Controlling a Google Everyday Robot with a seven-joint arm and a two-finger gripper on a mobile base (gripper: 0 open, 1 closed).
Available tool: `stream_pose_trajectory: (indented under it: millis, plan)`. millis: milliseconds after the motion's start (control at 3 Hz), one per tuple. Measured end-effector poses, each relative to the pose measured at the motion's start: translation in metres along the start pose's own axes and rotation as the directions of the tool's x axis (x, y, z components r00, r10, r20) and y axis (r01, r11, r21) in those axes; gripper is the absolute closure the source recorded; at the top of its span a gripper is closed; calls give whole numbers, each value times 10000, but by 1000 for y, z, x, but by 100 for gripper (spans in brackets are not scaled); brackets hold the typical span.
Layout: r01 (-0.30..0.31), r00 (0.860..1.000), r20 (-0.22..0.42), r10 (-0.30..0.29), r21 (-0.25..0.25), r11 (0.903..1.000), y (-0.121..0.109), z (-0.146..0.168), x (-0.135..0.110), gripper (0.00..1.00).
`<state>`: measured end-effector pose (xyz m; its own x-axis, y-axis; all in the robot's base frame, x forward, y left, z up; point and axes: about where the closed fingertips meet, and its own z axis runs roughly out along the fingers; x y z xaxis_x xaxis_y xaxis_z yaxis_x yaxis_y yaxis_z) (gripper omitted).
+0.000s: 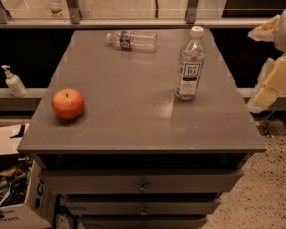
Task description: Knock blue plastic bottle over
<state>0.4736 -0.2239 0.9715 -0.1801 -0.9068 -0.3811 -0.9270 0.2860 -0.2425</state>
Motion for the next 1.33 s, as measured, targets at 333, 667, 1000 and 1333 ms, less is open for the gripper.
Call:
stream_pose_trajectory:
  millis: [333,667,1000,1333]
  plan:
    - [-259,9941,1048,273,-140,9996,-17,18,-5,0]
    - [-417,9753,2151,496,-412,9983,-23,38,-17,0]
    - [-498,9432,3253,680,-641,9967,-31,56,-32,0]
    - [-419,9046,4186,803,-1001,9941,-30,69,-55,0]
